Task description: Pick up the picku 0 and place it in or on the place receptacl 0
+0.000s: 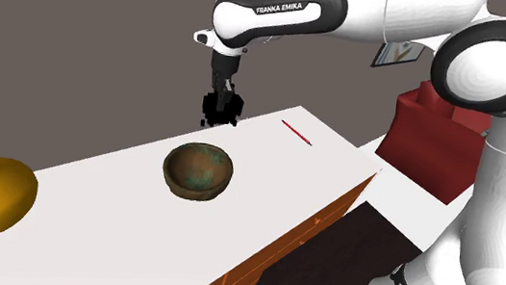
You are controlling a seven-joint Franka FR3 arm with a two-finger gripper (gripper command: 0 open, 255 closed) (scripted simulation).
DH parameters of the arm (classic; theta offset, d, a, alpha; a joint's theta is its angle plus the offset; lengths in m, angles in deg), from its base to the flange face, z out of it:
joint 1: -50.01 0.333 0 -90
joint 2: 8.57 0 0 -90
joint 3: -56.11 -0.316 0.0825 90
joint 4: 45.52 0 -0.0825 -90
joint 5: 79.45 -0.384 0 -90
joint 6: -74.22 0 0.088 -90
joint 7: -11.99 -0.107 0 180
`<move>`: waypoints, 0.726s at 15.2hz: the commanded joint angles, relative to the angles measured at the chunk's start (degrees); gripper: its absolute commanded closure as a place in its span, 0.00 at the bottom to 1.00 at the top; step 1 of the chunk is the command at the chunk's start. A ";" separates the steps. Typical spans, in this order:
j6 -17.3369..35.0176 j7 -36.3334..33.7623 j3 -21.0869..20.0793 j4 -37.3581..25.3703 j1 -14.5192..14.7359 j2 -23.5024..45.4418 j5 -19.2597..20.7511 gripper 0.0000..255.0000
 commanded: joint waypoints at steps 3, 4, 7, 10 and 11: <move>-2.82 -0.07 0.00 -2.19 0.00 -0.64 0.01 1.00; -3.53 -0.08 0.00 -2.78 0.00 -0.75 0.02 1.00; -5.71 -0.12 0.00 -4.69 0.00 -1.02 0.03 1.00; -7.94 -0.17 0.00 -6.78 0.00 -1.17 0.04 1.00; -8.70 -0.18 0.00 -7.53 0.00 -1.18 0.04 1.00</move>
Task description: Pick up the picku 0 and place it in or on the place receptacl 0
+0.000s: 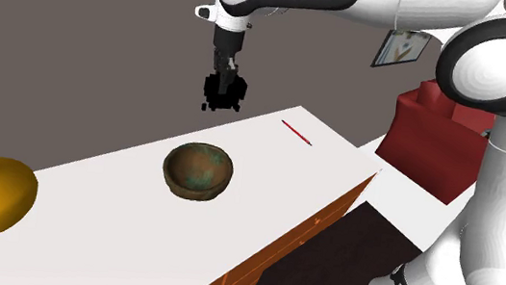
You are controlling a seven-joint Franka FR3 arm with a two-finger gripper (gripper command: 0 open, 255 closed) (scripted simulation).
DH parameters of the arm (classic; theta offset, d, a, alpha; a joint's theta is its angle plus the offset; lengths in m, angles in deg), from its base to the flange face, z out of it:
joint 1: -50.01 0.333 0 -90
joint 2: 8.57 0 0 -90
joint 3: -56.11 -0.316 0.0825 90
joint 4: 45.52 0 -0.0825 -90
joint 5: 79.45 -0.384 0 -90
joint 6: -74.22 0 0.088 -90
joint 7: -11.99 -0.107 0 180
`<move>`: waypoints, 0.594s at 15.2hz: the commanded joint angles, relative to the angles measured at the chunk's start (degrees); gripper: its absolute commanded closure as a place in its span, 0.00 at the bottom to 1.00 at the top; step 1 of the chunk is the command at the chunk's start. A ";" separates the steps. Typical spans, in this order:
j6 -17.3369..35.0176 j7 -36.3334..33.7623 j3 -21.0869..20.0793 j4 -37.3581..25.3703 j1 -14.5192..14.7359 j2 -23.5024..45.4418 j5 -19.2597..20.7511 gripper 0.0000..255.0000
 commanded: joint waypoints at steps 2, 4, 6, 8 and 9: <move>-0.08 -1.09 -0.30 1.41 0.78 -1.52 0.12 1.00; 1.01 -3.19 -0.92 4.99 2.25 -4.05 0.31 1.00; 1.91 -5.36 -1.60 8.10 3.71 -6.31 0.49 1.00; 2.64 -7.59 -2.36 10.80 5.15 -8.32 0.66 1.00; 2.95 -8.72 -2.77 12.02 5.86 -9.24 0.73 1.00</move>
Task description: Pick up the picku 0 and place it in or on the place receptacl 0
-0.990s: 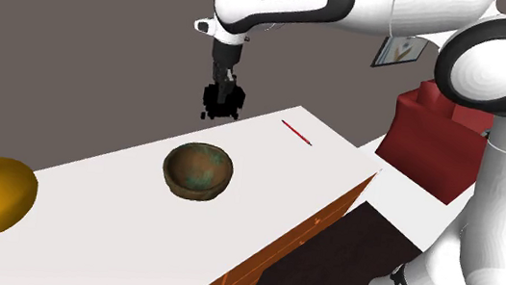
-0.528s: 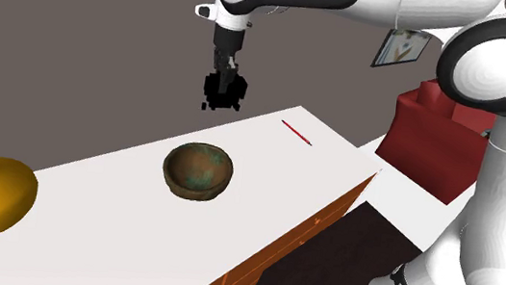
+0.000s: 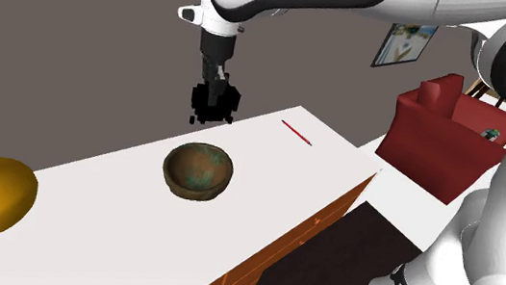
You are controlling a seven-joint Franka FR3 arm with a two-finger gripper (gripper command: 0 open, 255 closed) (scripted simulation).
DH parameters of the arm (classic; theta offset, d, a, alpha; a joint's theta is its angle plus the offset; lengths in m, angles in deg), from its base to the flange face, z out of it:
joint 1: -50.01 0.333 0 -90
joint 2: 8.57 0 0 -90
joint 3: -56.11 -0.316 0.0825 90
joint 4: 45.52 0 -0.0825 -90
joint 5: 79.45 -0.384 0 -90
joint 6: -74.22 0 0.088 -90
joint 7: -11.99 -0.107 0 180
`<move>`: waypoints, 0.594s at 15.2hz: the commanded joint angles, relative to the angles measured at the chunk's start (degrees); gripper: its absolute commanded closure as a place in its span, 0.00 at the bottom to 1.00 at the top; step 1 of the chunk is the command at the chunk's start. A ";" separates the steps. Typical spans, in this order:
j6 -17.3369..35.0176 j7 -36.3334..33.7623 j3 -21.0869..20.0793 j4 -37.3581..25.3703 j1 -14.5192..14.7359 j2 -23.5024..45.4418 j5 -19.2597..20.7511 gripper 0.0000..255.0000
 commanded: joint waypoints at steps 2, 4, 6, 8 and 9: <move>1.00 -3.49 -1.22 4.04 2.15 -3.11 0.20 1.00; 1.41 -5.85 -2.11 5.87 3.58 -4.57 0.32 1.00; 1.79 -8.94 -3.33 7.77 5.39 -6.13 0.46 1.00; 3.27 -8.93 -3.33 9.07 5.38 -5.95 0.48 1.00; 4.00 -8.93 -3.33 9.69 5.38 -5.84 0.49 1.00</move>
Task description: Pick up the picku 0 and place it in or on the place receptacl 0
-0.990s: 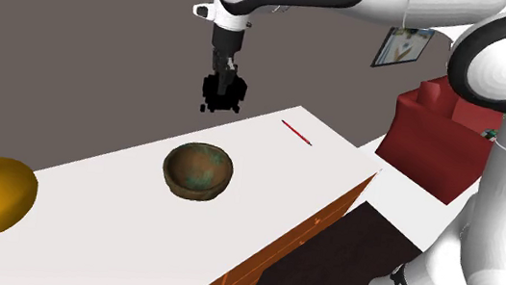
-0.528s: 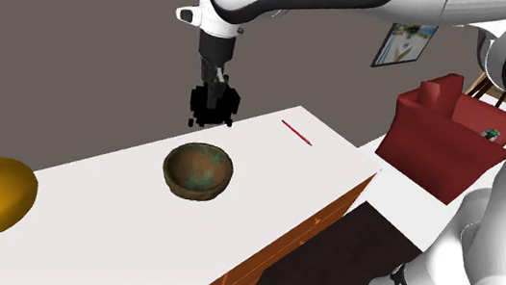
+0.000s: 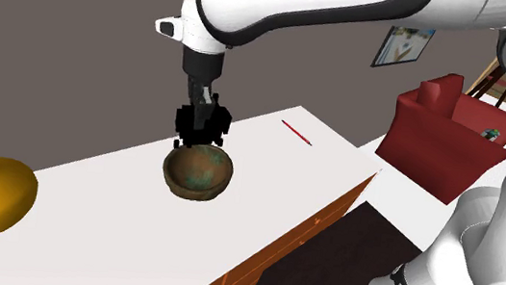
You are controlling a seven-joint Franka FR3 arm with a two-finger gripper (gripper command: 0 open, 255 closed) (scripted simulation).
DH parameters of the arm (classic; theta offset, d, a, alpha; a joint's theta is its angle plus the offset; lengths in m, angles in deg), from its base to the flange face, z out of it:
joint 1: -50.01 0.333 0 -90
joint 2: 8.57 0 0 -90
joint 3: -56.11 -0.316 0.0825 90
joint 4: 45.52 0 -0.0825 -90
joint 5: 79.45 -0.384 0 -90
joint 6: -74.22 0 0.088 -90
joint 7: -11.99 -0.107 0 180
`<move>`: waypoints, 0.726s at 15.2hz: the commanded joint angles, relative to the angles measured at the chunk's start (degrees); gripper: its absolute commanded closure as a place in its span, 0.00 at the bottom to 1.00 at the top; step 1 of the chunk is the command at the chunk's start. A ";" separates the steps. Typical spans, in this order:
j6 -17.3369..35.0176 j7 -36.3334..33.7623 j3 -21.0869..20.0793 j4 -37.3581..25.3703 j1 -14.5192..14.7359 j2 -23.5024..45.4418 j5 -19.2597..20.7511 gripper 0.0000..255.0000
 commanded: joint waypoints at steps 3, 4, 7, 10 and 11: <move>2.75 -0.17 -0.03 2.30 0.08 0.43 0.07 1.00; 3.48 -0.17 -0.02 2.86 0.08 0.60 0.09 1.00; 5.62 -0.19 0.00 4.45 0.09 1.15 0.15 1.00; 7.74 -0.21 0.02 5.91 0.11 1.81 0.23 1.00; 8.44 -0.22 0.02 6.37 0.11 2.06 0.26 1.00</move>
